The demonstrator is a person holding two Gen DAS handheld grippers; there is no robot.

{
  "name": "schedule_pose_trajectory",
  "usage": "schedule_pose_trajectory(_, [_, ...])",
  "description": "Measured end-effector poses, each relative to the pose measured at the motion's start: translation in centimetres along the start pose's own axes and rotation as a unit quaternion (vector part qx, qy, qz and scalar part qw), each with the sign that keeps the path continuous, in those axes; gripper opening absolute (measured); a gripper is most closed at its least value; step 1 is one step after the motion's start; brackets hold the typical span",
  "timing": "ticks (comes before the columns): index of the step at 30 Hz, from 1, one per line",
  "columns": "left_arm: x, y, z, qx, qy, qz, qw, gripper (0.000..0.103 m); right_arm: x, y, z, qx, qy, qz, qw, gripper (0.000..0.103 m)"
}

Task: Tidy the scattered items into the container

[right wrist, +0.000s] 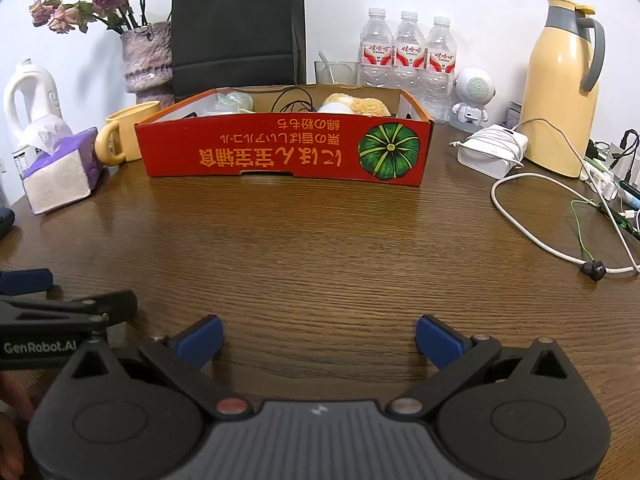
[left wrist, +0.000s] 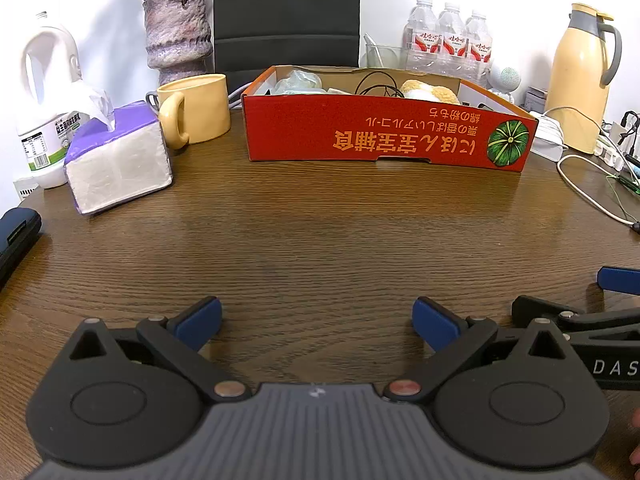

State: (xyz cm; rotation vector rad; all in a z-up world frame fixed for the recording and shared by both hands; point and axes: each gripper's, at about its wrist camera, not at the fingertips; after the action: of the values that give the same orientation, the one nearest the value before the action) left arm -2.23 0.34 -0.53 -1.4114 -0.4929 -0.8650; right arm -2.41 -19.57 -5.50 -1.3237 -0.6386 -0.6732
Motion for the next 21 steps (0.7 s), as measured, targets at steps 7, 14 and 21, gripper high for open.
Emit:
schedule_pose_trajectory(7, [0.01, 0.01, 0.08, 0.001, 0.0, 0.0, 1.0, 0.103, 0.09, 0.1, -0.08, 0.003, -0.004, 0.0, 1.0, 0.103])
schedule_pose_trajectory(14, [0.0, 0.0, 0.09, 0.001, 0.0, 0.0, 1.0, 0.103, 0.07, 0.09, -0.04, 0.002, -0.004, 0.0, 1.0, 0.103])
schedule_pose_trajectory(21, [0.0, 0.01, 0.11, 0.001, 0.0, 0.0, 1.0, 0.103, 0.07, 0.09, -0.06, 0.002, -0.004, 0.0, 1.0, 0.103])
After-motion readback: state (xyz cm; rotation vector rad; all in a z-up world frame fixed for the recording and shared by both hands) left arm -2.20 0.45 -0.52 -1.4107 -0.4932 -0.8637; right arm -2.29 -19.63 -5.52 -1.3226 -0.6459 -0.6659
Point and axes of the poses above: each gripper's, at about its wrist camera, not at the fingertips, and y roughly the way its jaws point, z to its left, x to its top, and after that the axes turned 9 degrees about y, right-handed
